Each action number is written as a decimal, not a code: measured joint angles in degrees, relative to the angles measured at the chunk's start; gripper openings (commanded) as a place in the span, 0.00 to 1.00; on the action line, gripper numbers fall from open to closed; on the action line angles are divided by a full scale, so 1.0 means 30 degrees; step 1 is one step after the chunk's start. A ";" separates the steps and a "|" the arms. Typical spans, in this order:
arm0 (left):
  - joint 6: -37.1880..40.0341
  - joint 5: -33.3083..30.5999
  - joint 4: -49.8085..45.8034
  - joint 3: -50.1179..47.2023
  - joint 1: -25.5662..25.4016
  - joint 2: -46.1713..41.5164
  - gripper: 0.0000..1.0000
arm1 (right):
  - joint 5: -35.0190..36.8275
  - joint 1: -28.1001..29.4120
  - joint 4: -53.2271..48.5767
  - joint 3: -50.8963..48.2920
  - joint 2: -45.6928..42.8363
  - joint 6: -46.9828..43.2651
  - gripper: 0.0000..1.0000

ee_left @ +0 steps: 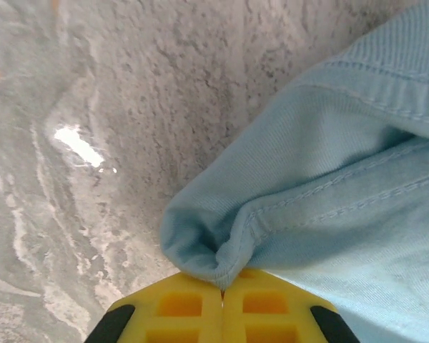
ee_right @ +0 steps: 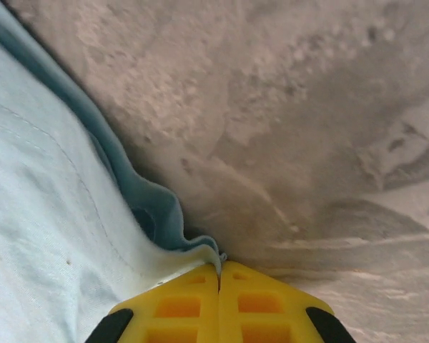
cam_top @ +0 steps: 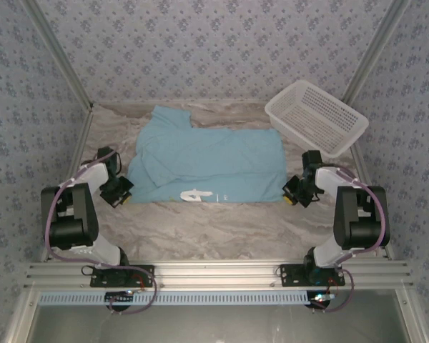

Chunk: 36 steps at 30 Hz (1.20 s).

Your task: Fold and stack the t-shirts

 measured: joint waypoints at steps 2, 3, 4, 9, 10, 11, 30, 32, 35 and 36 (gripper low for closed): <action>0.0007 -0.0277 -0.0146 0.0000 -0.0007 -0.0452 0.00 | 0.0277 0.0109 0.0153 0.0000 -0.0058 0.0000 0.00; 0.0007 -0.0452 -0.0248 0.0000 -0.0007 -0.0772 0.00 | 0.0539 0.0117 0.0175 0.0000 -0.0153 0.0000 0.00; 0.0007 -0.0612 -0.0372 0.0000 -0.0007 -0.1115 0.00 | 0.0780 0.0117 0.0138 0.0000 -0.0291 0.0000 0.00; 0.0015 -0.1486 -0.1574 0.0000 -0.0007 -0.3308 0.00 | 0.1865 0.0109 -0.1035 0.0080 -0.1829 -0.0015 0.00; 0.0007 -0.1566 -0.1800 0.0000 -0.0007 -0.3621 0.00 | 0.2004 0.0117 -0.1290 0.0146 -0.2055 -0.0073 0.00; 0.0007 -0.1610 -0.2055 0.0000 -0.0007 -0.3912 0.00 | 0.2149 0.0117 -0.1566 0.0211 -0.2237 -0.0124 0.00; -0.0554 -0.2710 -0.4430 -0.2222 -0.0306 -0.5384 0.50 | 0.3912 0.0379 -0.3563 -0.1581 -0.3942 0.0036 0.46; -0.0685 -0.2783 -0.4743 -0.1457 -0.0925 -0.6127 0.50 | 0.4131 0.0692 -0.3774 -0.1224 -0.4998 0.0000 0.48; -0.1384 -0.1872 -0.4175 -0.0678 -0.2419 -0.7264 0.49 | 0.3548 0.1690 -0.3024 -0.0925 -0.7045 -0.0022 0.51; -0.1945 -0.1304 -0.3789 -0.0707 -0.3096 -0.7570 0.49 | 0.3002 0.2113 -0.2426 -0.0933 -0.7592 -0.0051 0.52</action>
